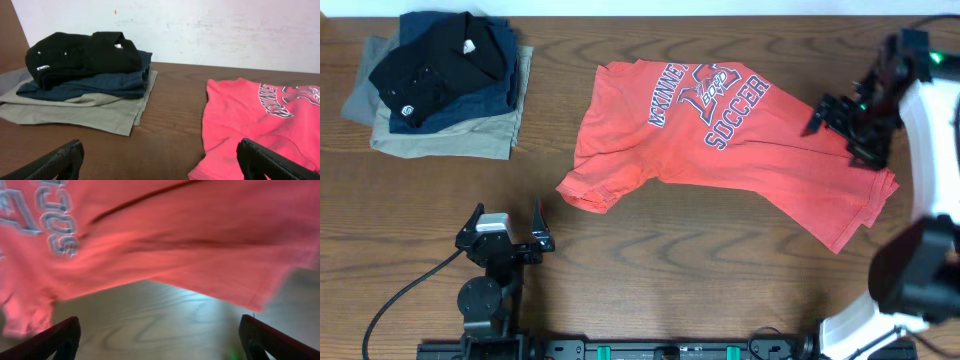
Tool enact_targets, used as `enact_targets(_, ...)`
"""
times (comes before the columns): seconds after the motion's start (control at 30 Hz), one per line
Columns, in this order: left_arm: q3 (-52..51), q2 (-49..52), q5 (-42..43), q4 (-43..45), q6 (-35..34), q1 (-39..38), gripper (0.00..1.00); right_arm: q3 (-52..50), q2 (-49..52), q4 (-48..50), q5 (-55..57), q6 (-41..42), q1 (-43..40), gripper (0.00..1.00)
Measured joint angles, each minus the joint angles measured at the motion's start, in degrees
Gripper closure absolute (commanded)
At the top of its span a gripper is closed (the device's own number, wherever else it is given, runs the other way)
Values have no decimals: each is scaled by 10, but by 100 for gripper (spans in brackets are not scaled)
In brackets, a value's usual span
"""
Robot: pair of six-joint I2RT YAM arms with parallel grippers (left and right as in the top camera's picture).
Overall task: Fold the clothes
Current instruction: 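Lift and drag the red t-shirt to the table center, release, then grasp the right hem corner of the t-shirt with the right gripper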
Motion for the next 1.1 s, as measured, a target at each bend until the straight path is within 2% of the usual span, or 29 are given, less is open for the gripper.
enact_targets(0.17,0,0,0,1,-44,0,2,-115,-50,112,36,22,-49,1)
enact_targets(0.37,0,3,0,0,-154,0,2,-153,-33,265,23,-30,-106,1)
enact_targets(0.43,0,9,0,0,-179,0,2,-152,-25,314,23,-45,-113,6)
enact_targets(0.5,0,16,0,0,-192,0,2,-152,-15,345,26,-56,-117,15)
enact_targets(0.53,0,21,0,0,-198,0,2,-152,-8,356,30,-60,-120,23)
enact_targets(0.57,0,26,0,0,-203,0,2,-152,0,362,35,-63,-121,24)
enact_targets(0.9,0,85,0,0,-219,0,2,-153,105,373,52,-124,-157,25)
enact_targets(1.1,0,86,0,0,-221,0,2,-153,125,377,57,-151,-173,28)
